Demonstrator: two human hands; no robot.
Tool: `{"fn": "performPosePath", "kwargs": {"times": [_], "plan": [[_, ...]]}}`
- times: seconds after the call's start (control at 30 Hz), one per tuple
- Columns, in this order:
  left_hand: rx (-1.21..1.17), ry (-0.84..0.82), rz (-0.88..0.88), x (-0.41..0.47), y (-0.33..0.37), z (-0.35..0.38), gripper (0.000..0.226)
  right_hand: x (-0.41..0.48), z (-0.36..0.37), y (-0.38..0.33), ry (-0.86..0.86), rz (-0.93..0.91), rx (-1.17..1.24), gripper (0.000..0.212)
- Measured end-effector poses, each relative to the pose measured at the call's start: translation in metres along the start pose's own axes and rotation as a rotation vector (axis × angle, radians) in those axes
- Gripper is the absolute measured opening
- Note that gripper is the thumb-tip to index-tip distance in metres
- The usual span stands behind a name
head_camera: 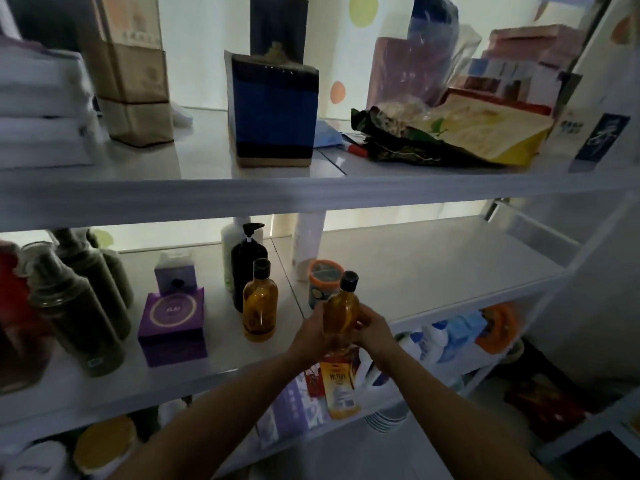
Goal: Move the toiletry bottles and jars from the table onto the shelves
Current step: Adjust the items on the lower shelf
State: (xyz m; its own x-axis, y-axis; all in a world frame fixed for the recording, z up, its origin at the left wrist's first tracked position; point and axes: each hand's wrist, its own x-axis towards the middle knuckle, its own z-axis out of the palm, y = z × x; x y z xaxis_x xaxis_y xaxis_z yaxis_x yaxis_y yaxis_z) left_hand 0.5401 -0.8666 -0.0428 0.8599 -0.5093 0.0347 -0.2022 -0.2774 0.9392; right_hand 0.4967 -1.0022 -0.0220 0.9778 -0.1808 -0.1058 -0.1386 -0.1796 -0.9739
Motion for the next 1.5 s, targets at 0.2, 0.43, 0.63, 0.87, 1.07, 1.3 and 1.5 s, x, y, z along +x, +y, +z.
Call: {"fn": "performPosePath", "kwargs": {"times": [0.2,0.43,0.63,0.87,1.07,1.3,1.5], "plan": [[0.064,0.165,0.012,0.035,-0.005,0.01,0.061,0.055,-0.023,0.007,-0.124,0.022,0.044,0.042],[0.07,0.438,-0.113,0.047,-0.007,0.026,0.096,0.096,-0.045,0.021,-0.391,0.054,-0.025,0.098],[0.052,0.386,-0.186,0.049,-0.002,0.024,0.095,0.105,-0.04,0.021,-0.543,-0.092,-0.166,0.085],[0.133,0.425,-0.264,0.054,0.003,0.021,0.081,0.122,-0.037,0.025,-0.58,-0.041,-0.105,0.087],[0.154,0.393,-0.27,0.065,-0.007,0.012,0.096,0.135,-0.03,0.024,-0.625,-0.017,-0.08,0.082],[0.197,0.377,-0.232,0.065,-0.007,0.013,0.095,0.126,-0.031,0.024,-0.589,-0.057,-0.116,0.063],[0.37,0.392,-0.196,0.047,-0.026,0.024,0.085,0.111,-0.047,0.04,-0.545,-0.432,-0.877,0.078]]}}
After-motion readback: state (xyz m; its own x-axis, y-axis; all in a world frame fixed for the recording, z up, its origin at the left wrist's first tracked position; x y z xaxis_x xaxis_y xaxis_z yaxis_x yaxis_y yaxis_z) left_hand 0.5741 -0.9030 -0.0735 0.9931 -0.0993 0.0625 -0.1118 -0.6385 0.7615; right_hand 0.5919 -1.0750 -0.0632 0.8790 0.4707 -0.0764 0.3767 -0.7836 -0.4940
